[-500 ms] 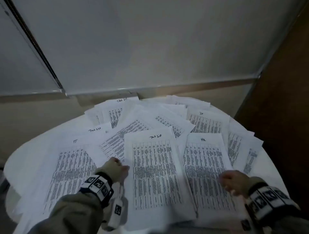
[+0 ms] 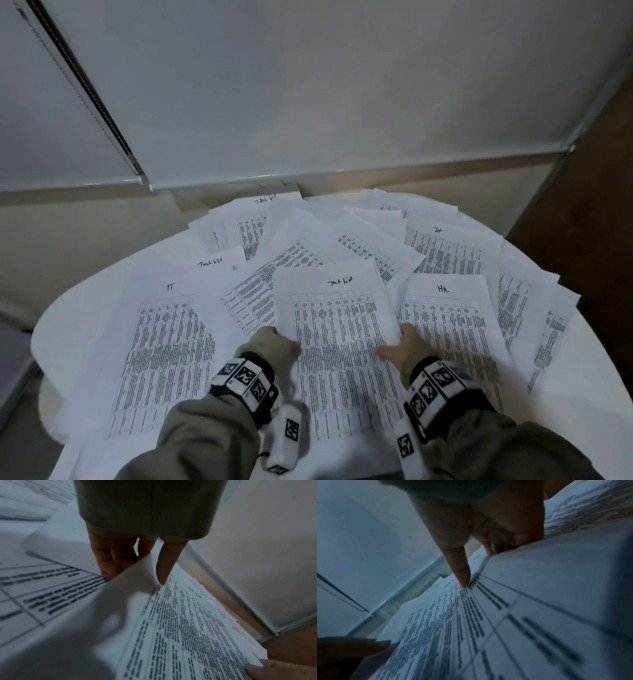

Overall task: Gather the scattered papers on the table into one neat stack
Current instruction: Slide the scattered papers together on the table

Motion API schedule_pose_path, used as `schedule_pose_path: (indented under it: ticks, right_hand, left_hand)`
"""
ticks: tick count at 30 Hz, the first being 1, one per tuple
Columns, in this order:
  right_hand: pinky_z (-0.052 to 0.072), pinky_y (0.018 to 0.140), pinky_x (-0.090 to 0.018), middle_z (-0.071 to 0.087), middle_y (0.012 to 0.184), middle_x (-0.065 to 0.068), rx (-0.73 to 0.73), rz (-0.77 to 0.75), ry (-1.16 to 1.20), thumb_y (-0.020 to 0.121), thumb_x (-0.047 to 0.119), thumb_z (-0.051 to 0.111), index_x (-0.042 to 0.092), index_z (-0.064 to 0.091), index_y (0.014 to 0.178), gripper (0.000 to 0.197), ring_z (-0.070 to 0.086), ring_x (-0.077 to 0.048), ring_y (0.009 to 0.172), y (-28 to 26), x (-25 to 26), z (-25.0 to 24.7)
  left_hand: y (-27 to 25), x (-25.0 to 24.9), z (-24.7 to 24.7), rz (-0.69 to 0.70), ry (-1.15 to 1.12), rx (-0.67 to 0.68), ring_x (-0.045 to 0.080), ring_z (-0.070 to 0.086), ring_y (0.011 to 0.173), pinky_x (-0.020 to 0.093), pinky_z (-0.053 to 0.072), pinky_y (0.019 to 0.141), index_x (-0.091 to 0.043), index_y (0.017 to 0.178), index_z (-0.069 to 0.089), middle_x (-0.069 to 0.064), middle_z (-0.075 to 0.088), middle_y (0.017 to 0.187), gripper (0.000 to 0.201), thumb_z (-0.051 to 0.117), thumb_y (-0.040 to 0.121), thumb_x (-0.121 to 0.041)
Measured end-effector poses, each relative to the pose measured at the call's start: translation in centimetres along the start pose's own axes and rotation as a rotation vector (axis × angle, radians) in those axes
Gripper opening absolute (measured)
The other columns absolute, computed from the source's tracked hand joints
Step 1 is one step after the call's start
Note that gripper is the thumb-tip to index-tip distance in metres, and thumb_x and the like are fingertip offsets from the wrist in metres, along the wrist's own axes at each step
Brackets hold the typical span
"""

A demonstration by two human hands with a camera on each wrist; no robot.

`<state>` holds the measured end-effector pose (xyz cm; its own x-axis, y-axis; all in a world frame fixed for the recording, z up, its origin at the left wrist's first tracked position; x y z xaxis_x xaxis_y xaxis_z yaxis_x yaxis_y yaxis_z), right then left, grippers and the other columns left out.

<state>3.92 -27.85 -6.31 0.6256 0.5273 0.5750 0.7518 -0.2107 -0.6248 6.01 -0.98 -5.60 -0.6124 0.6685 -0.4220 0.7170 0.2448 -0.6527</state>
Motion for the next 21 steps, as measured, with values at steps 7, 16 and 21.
schedule_pose_path:
  ticks: [7,16,21]
  right_hand:
    - [0.047,0.090,-0.036,0.065,0.102,-0.010,-0.043,0.032,0.110,0.085,0.021,0.066,0.001,0.059,0.113,0.035,0.060,-0.026,0.090,1.2,0.4,-1.6]
    - [0.036,0.107,-0.046,0.040,0.143,-0.013,-0.273,0.148,0.240,0.086,0.019,0.062,0.008,0.030,0.141,0.064,0.042,-0.034,0.129,2.6,1.0,-2.4]
    - [0.031,0.109,-0.042,0.028,0.149,-0.015,-0.188,0.134,0.039,0.085,0.014,0.066,0.007,0.021,0.145,0.076,0.033,-0.034,0.135,2.9,2.2,-2.4]
  left_hand:
    - [0.8,-2.7,-2.6,0.238,0.062,-0.029,0.022,0.041,0.130,0.048,0.032,0.111,-0.019,0.126,0.051,0.001,0.033,0.145,0.059,0.055,0.081,-0.058]
    - [2.6,-2.6,-0.8,0.248,0.635,0.062,0.032,0.015,0.139,0.059,0.025,0.107,-0.046,0.137,0.020,-0.007,0.012,0.155,0.058,0.018,0.080,-0.055]
    - [2.7,-3.7,-2.2,0.266,0.543,0.043,0.023,0.050,0.120,0.039,0.041,0.103,-0.025,0.127,0.051,0.002,0.051,0.134,0.037,0.037,0.095,-0.036]
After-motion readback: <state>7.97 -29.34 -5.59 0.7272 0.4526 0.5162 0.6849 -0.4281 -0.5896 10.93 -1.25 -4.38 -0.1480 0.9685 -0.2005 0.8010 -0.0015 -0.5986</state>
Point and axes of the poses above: each hand's wrist, its own y-axis towards the middle knuckle, its own z-axis out of the palm, x = y × z, the point moved 7 cm from there along y, towards the middle knuckle
